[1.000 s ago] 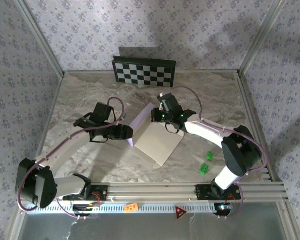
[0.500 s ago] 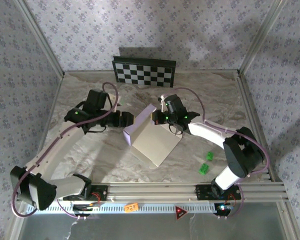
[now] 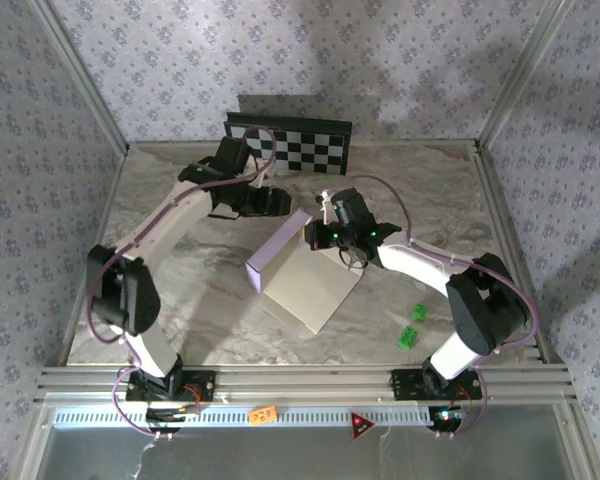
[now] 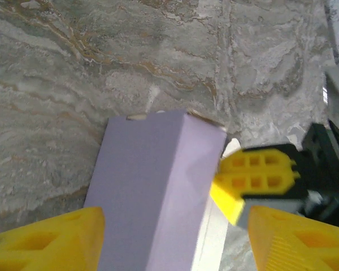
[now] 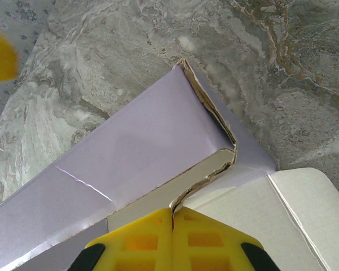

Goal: Fold the paper box

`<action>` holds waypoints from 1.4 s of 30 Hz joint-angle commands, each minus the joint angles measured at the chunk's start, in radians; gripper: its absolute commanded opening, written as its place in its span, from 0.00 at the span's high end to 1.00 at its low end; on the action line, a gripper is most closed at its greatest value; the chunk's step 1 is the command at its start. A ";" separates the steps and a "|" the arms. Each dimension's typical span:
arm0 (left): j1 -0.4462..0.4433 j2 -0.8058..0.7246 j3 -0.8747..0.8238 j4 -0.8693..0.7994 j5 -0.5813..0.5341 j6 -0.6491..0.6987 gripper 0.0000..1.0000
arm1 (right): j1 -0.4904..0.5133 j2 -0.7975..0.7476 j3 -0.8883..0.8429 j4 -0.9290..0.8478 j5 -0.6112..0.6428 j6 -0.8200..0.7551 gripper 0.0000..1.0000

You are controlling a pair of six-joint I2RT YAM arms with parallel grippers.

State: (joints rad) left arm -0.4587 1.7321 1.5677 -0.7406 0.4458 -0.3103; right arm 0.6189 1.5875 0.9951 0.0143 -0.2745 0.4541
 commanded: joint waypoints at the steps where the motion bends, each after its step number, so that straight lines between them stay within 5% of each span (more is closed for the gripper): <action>1: -0.010 0.067 0.075 -0.054 0.057 0.030 0.31 | -0.002 0.022 -0.016 -0.042 -0.020 -0.019 1.00; 11: -0.031 0.215 0.160 -0.042 0.182 0.031 0.25 | -0.003 0.022 -0.028 -0.023 -0.031 -0.009 1.00; 21: -0.044 0.289 0.188 -0.116 0.158 0.075 0.24 | -0.004 0.014 -0.032 -0.020 -0.035 -0.011 1.00; 25: -0.045 0.304 0.195 -0.158 0.095 0.103 0.30 | -0.005 -0.009 -0.030 -0.040 -0.027 -0.021 0.92; 35: -0.044 0.310 0.195 -0.174 0.068 0.120 0.36 | -0.019 -0.141 -0.027 -0.134 0.018 -0.090 0.55; 42: -0.044 0.308 0.192 -0.183 0.065 0.131 0.37 | -0.088 -0.211 -0.084 -0.156 0.088 -0.170 0.44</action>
State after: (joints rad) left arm -0.4980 2.0182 1.7477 -0.8391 0.5568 -0.2058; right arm 0.5648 1.3796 0.9436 -0.1013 -0.2314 0.3424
